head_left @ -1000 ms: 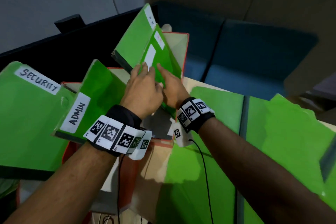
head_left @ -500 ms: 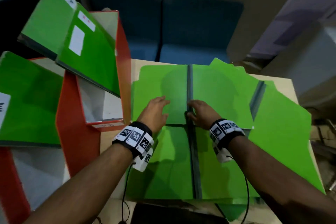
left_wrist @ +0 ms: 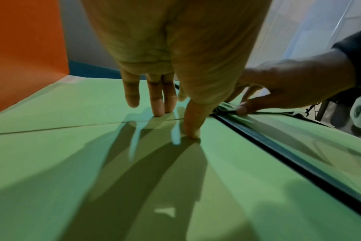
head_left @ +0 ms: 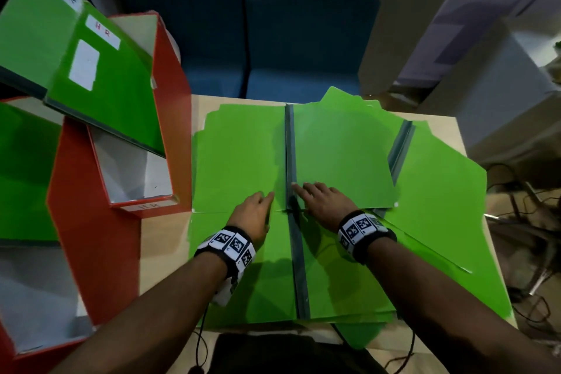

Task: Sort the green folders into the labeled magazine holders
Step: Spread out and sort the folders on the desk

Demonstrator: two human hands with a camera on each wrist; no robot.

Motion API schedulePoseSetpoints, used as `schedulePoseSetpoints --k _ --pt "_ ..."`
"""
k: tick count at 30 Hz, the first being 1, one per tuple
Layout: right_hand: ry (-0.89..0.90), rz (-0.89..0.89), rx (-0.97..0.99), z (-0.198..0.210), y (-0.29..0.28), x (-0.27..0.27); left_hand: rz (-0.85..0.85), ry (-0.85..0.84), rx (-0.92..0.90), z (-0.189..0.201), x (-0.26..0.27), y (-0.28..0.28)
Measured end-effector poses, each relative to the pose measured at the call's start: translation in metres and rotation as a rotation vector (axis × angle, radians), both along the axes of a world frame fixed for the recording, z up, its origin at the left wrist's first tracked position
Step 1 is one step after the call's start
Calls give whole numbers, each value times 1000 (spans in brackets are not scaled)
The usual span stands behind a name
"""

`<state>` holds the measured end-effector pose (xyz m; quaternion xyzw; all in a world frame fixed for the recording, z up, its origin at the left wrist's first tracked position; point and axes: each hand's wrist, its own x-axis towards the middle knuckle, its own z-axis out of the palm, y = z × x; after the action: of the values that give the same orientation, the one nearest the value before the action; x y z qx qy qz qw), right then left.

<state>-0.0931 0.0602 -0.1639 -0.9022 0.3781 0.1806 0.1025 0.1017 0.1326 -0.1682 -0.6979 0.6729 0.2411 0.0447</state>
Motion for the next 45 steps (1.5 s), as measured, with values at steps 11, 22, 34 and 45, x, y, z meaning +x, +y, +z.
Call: schedulePoseSetpoints --k 11,22,34,45 --pt "111 223 -93 27 12 -30 -139 -81 111 1 4 6" --pt "-2 133 53 -8 39 -53 -212 -230 95 8 -2 34" --pt "-2 140 52 -4 57 -66 -269 -245 -60 57 -4 44" --pt "-366 308 -167 22 41 -91 -405 -77 -181 126 23 21"
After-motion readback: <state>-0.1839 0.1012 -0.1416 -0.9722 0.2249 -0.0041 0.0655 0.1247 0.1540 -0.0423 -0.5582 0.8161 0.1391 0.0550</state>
